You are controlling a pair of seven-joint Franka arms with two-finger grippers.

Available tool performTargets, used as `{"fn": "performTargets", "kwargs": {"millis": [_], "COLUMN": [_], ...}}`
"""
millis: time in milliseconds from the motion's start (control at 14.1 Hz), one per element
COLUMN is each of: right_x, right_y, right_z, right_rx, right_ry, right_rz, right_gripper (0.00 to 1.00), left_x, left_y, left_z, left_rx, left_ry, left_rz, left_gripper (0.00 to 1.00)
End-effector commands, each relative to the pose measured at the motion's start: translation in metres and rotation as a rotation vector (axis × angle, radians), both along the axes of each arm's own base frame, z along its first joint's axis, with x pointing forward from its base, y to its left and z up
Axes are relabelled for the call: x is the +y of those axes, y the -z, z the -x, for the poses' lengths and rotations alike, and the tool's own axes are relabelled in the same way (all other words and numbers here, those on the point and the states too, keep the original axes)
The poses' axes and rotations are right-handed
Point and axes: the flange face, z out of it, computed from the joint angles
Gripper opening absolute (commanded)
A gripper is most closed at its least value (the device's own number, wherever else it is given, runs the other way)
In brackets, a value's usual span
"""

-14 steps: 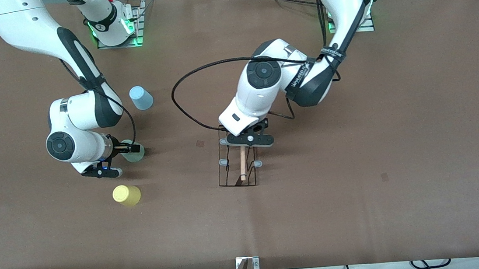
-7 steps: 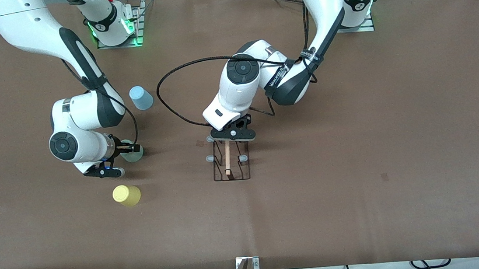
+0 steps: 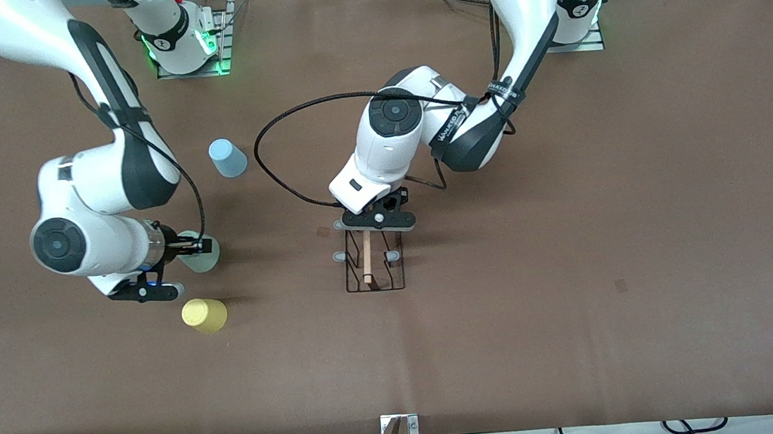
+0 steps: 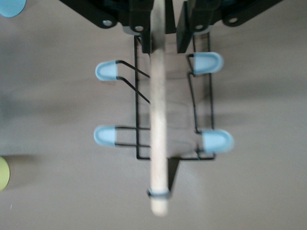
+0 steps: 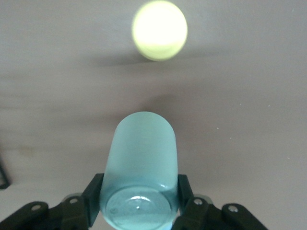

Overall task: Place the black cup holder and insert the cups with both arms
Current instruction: 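Release the rack with the left gripper while the right gripper carries the teal cup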

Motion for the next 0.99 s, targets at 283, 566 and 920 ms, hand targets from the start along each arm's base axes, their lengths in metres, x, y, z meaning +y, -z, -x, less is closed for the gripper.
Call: {"fn": "performTargets", "kwargs": {"millis": [283, 566, 920], "right_x": [0.126, 0.209, 0.253], "right_y": [-0.033, -0.042, -0.043], "right_z": [0.033, 0.069, 0.089], "right_rx": [0.039, 0.055, 0.045], "right_ry": [0.009, 0.121, 0.188], "right_rz": [-0.109, -0.092, -0.073], "right_gripper": [0.3, 0.3, 0.31], "left_x": [0.149, 0.295, 0.442], "left_y": [-0.129, -0.176, -0.271], "left_z": [-0.058, -0.085, -0.047], "left_rx": [-0.023, 0.051, 0.103], "left_ry": [-0.126, -0.296, -0.407], "left_rz": [-0.065, -0.126, -0.181], "left_gripper": [1.0, 1.0, 1.0]}}
